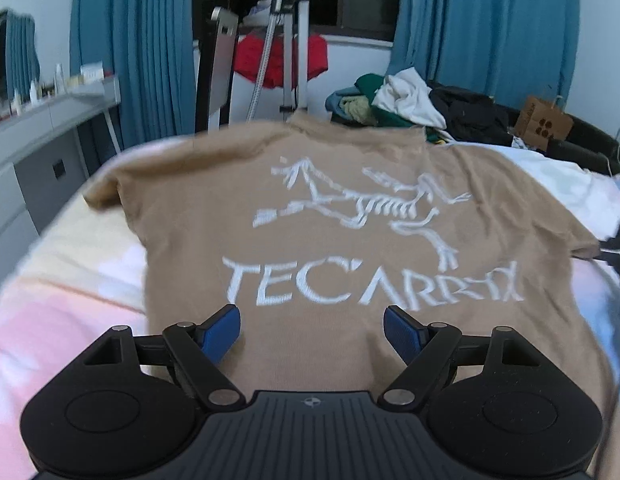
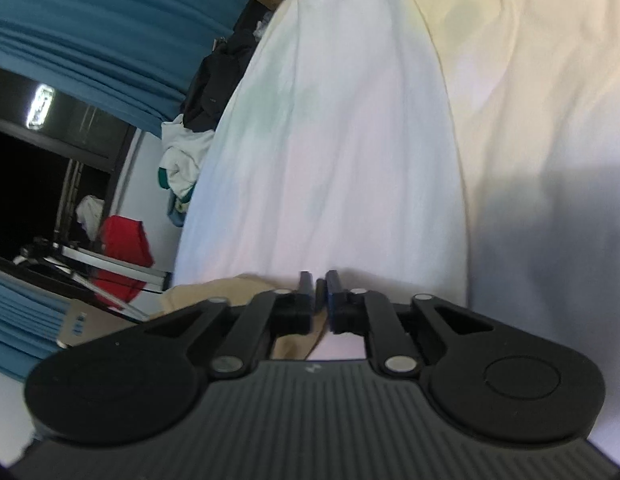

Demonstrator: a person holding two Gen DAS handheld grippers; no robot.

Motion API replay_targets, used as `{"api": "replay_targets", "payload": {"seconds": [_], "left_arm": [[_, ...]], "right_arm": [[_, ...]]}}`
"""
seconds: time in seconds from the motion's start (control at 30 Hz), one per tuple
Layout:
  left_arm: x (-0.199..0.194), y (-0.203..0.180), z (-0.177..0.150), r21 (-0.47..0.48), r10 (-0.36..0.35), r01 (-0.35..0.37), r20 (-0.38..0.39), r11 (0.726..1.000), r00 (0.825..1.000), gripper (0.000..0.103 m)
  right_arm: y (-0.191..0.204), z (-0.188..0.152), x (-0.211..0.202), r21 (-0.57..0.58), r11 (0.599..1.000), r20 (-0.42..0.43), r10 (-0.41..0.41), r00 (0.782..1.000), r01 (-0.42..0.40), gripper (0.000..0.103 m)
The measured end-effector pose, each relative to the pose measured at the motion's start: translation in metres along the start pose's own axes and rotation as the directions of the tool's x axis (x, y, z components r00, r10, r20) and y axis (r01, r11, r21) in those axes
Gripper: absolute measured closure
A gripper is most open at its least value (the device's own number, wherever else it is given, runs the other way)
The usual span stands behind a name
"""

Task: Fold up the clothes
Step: 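Hold the shirt edge in the right gripper and lift it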

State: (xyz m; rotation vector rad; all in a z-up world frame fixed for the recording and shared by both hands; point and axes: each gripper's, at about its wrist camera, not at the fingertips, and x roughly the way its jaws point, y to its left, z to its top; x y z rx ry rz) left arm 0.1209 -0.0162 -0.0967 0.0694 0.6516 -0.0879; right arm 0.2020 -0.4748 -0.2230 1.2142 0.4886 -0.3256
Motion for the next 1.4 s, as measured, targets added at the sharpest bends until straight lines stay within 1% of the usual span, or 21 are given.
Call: {"api": "replay_targets", "payload": {"seconds": [0.03, 0.07, 0.13, 0.23, 0.3, 0.4, 0.47, 0.57, 0.63, 0.67, 0.73, 0.83, 0.9, 0.93, 1.0, 1.03, 1.1, 1.17, 1.23, 1.3, 1.4], "left_arm": [[-0.012, -0.005, 0.004, 0.018, 0.008, -0.008, 0.001, 1.0, 1.0, 0.021], [-0.024, -0.009, 0.008, 0.029, 0.009, -0.009, 0.0, 1.0, 1.0, 0.021], [-0.048, -0.017, 0.019, 0.031, -0.001, 0.002, -0.009, 1.0, 1.0, 0.02], [-0.079, -0.034, 0.039, 0.024, -0.052, 0.053, -0.042, 0.998, 0.998, 0.02], [-0.1, -0.046, 0.053, 0.027, -0.085, 0.086, -0.046, 0.996, 0.995, 0.019], [-0.126, -0.062, 0.071, 0.021, -0.132, 0.132, -0.032, 0.991, 0.991, 0.01], [-0.139, -0.072, 0.079, 0.049, -0.139, 0.139, 0.0, 0.989, 0.99, 0.008], [-0.143, -0.074, 0.086, 0.03, -0.154, 0.154, -0.008, 0.988, 0.988, 0.008], [-0.147, -0.079, 0.081, 0.043, -0.122, 0.121, 0.024, 0.992, 0.992, 0.01], [-0.147, -0.082, 0.078, 0.057, -0.128, 0.127, 0.021, 0.99, 0.991, 0.01], [-0.142, -0.086, 0.072, 0.088, -0.17, 0.17, -0.008, 0.981, 0.985, 0.01], [-0.123, -0.082, 0.064, 0.059, -0.15, 0.153, -0.058, 0.986, 0.987, 0.011], [-0.117, -0.073, 0.055, 0.038, -0.16, 0.162, -0.052, 0.986, 0.986, 0.007], [-0.111, -0.071, 0.046, 0.047, -0.145, 0.147, -0.044, 0.988, 0.988, 0.005], [-0.087, -0.06, 0.024, 0.009, -0.118, 0.119, -0.083, 0.993, 0.99, 0.005], [-0.075, -0.054, 0.013, -0.014, -0.107, 0.106, -0.099, 0.994, 0.989, 0.006], [-0.05, -0.045, -0.01, -0.021, -0.065, 0.064, -0.093, 0.998, 0.994, 0.006], [-0.032, -0.034, -0.026, -0.006, -0.038, 0.037, -0.096, 0.999, 0.995, 0.009], [-0.027, -0.029, -0.034, 0.06, -0.021, 0.026, -0.087, 0.998, 0.996, 0.012], [-0.024, -0.026, -0.038, 0.122, -0.002, 0.01, -0.064, 0.993, 0.998, 0.011], [-0.022, -0.025, -0.028, 0.109, 0.0, 0.003, -0.026, 0.994, 1.0, 0.01]], "right_arm": [[0.001, -0.003, 0.0, 0.014, 1.0, -0.003, 0.008, 1.0, -0.008, 0.06], [0.002, -0.006, -0.001, 0.026, 1.0, -0.005, 0.017, 1.0, -0.017, 0.048], [0.002, -0.011, -0.006, 0.036, 0.998, -0.005, 0.048, 0.999, -0.048, 0.038], [0.01, -0.02, 0.003, 0.003, 0.999, -0.038, 0.054, 0.998, -0.054, 0.036], [0.01, -0.022, 0.006, 0.013, 0.998, -0.045, 0.056, 0.997, -0.055, 0.036], [0.008, -0.017, 0.012, 0.034, 0.994, -0.059, 0.11, 0.992, -0.108, 0.036], [0.008, -0.016, 0.014, 0.018, 0.993, -0.06, 0.122, 0.991, -0.121, 0.036], [0.007, -0.015, 0.017, 0.017, 0.992, -0.057, 0.127, 0.99, -0.127, 0.036], [0.007, -0.014, 0.018, 0.023, 0.991, -0.056, 0.131, 0.99, -0.13, 0.036], [0.008, -0.014, 0.019, 0.024, 0.991, -0.056, 0.132, 0.99, -0.131, 0.036], [0.009, -0.013, 0.02, 0.014, 0.991, -0.057, 0.136, 0.989, -0.136, 0.036], [0.008, -0.012, 0.023, -0.005, 0.989, -0.059, 0.15, 0.987, -0.15, 0.036], [0.009, -0.009, 0.028, -0.035, 0.984, -0.066, 0.17, 0.983, -0.173, 0.036], [0.01, -0.008, 0.032, -0.049, 0.982, -0.069, 0.179, 0.981, -0.183, 0.036], [0.014, -0.006, 0.04, -0.072, 0.979, -0.075, 0.187, 0.98, -0.192, 0.038], [0.016, -0.005, 0.044, -0.076, 0.978, -0.071, 0.187, 0.98, -0.192, 0.042], [0.018, -0.004, 0.051, -0.078, 0.982, -0.06, 0.168, 0.984, -0.172, 0.053], [0.02, -0.002, 0.056, -0.086, 0.986, -0.049, 0.141, 0.989, -0.144, 0.085], [0.02, -0.002, 0.053, -0.106, 0.985, -0.027, 0.136, 0.99, -0.138, 0.091], [0.025, -0.003, 0.04, -0.157, 0.977, 0.032, 0.148, 0.988, -0.141, 0.093], [0.025, -0.001, 0.034, -0.193, 0.972, 0.066, 0.151, 0.986, -0.135, 0.093]]}}
